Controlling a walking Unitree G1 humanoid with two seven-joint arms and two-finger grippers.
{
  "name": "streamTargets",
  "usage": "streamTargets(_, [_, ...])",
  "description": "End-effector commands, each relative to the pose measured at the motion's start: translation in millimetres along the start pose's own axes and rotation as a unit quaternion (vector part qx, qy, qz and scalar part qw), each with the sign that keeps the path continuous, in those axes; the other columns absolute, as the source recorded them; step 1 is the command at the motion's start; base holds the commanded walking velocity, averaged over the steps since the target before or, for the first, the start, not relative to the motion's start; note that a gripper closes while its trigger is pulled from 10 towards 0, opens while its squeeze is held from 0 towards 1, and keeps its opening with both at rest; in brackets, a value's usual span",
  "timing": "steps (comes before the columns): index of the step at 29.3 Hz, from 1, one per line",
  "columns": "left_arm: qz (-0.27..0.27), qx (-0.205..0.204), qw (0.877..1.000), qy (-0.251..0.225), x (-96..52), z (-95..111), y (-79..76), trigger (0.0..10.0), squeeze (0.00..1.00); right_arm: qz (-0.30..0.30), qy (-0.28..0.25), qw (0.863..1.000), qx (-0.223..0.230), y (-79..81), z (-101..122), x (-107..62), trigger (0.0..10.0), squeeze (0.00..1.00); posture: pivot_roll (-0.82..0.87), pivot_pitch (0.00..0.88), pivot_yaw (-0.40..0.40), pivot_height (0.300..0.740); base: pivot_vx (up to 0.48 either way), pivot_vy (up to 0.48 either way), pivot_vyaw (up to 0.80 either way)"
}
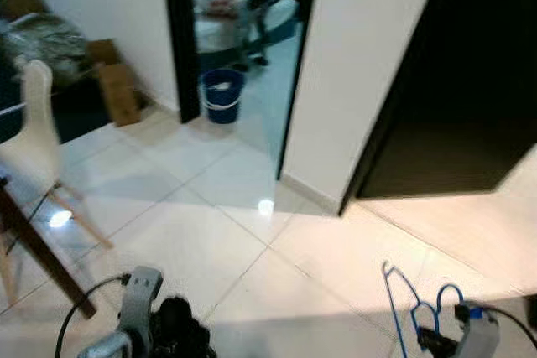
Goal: Hang hanger
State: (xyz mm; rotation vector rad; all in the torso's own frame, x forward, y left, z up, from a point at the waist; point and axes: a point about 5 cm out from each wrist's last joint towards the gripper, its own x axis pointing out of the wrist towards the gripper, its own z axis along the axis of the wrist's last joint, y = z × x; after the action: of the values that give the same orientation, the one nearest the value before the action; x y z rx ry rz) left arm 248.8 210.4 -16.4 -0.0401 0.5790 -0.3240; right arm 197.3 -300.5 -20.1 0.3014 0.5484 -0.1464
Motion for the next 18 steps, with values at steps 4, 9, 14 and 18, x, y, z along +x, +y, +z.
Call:
streamTargets(4, [0.004,0.005,1.0,-0.022,9.3,12.7,-2.5,10.0,0.0,-0.019,-0.005,1.0,-0.003,-0.8,5.2,5.7,10.0,0.0,-0.02,0.0,-0.001,0.74,0.0,0.0,-0.8])
streamTargets(9, [0.004,0.006,1.0,-0.025,16.5,22.1,-5.0,10.0,0.0,-0.024,-0.006,1.0,-0.007,2.6,13.9,13.4,10.0,0.0,-0.03,0.0,0.004,0.74,0.0,0.0,-0.8])
streamTargets(14, [0.009,0.007,0.999,-0.035,24.0,32.2,-8.3,10.0,0.0,-0.03,-0.009,0.999,-0.012,5.8,24.0,20.9,10.0,0.0,-0.03,0.0,-0.008,0.74,0.0,0.0,-0.8])
streamTargets(18, [0.015,0.007,0.999,-0.045,27.1,38.8,-9.5,10.0,0.0,-0.032,-0.008,0.999,-0.016,5.4,29.3,23.3,10.0,0.0,-0.02,0.0,-0.028,0.74,0.0,0.0,-0.8])
